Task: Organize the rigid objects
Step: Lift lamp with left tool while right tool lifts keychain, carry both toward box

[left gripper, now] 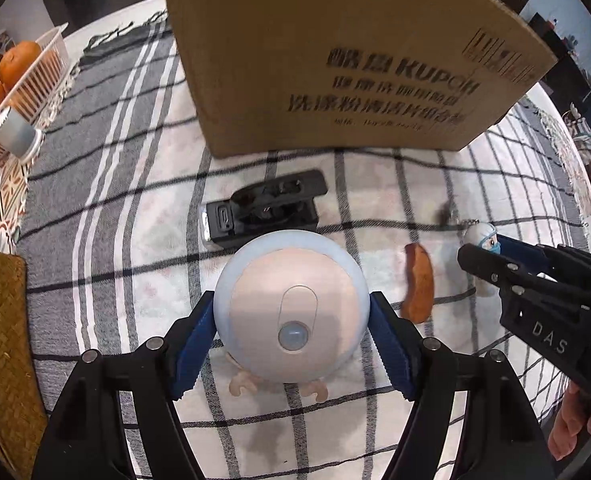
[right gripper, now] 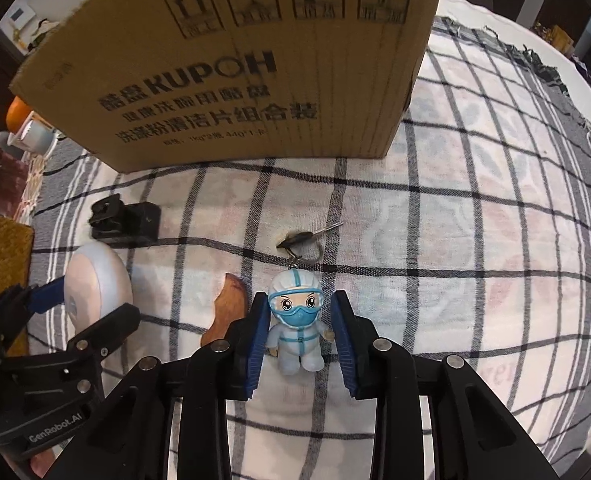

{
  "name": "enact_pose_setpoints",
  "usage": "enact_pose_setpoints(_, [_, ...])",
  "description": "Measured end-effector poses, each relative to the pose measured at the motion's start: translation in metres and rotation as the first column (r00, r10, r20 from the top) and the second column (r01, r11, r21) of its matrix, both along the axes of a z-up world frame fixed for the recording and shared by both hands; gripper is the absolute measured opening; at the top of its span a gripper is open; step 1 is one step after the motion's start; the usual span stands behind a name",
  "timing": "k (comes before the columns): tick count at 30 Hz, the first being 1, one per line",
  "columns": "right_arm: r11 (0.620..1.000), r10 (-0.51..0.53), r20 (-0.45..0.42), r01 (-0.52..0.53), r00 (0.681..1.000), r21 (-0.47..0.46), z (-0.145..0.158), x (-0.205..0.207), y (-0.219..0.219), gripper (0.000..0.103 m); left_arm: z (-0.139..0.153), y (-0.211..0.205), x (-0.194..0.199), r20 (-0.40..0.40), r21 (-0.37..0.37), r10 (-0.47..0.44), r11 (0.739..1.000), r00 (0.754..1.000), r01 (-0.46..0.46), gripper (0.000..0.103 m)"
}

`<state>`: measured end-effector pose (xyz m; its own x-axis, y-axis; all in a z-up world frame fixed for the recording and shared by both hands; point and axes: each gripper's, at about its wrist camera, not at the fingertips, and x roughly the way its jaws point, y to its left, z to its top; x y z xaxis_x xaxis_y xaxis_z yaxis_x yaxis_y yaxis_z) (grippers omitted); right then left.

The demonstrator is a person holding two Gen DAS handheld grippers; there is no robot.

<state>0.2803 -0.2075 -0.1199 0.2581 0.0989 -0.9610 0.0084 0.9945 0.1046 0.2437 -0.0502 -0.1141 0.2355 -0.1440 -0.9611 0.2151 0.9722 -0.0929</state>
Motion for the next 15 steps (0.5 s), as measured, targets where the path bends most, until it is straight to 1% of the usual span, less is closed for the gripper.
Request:
enact_pose_setpoints(4, [1.000, 0.005, 0.032, -0.005, 0.999, -0.010, 0.016, -0.007, 0.004, 0.032, 0.009, -0.003, 0.003, 0.026, -0.018, 0.010, 1.000, 1.000, -0.009, 0.073])
enact_pose_setpoints(5, [1.000, 0.007, 0.041, -0.006, 0.999, -0.014, 0.019, -0.008, 0.001, 0.024, 0.011, -0.003, 0.004, 0.031, -0.022, 0.014, 1.000, 0.999, -0.013, 0.073])
enact_pose_setpoints(6, [1.000, 0.010, 0.052, -0.009, 0.999, -0.022, 0.024, -0.013, 0.000, 0.022, 0.013, -0.003, 0.005, 0.035, -0.026, 0.018, 1.000, 0.999, -0.018, 0.073])
enact_pose_setpoints(8, [1.000, 0.014, 0.077, -0.011, 0.997, -0.029, 0.034, -0.020, 0.003, 0.021, 0.017, -0.003, 0.007, 0.046, -0.036, 0.025, 0.999, 0.999, -0.023, 0.073])
enact_pose_setpoints(9, [0.999, 0.015, 0.088, -0.011, 0.996, -0.037, 0.039, -0.022, 0.003, 0.018, 0.019, -0.002, 0.007, 0.048, -0.037, 0.028, 0.999, 0.998, -0.026, 0.073])
enact_pose_setpoints(10, [0.999, 0.019, 0.095, -0.014, 0.995, -0.049, 0.041, -0.022, 0.005, 0.018, 0.020, -0.003, 0.008, 0.051, -0.032, 0.027, 0.999, 0.998, -0.025, 0.073])
enact_pose_setpoints(13, [1.000, -0.001, 0.074, 0.001, 0.997, -0.005, 0.039, -0.015, -0.002, 0.018, 0.022, -0.006, 0.007, 0.062, -0.024, 0.023, 0.999, 0.998, -0.021, 0.073])
enact_pose_setpoints(15, [1.000, 0.001, 0.061, 0.000, 0.998, -0.009, 0.032, -0.012, -0.007, 0.018, 0.022, -0.008, 0.006, 0.065, -0.016, 0.018, 1.000, 0.998, -0.017, 0.073])
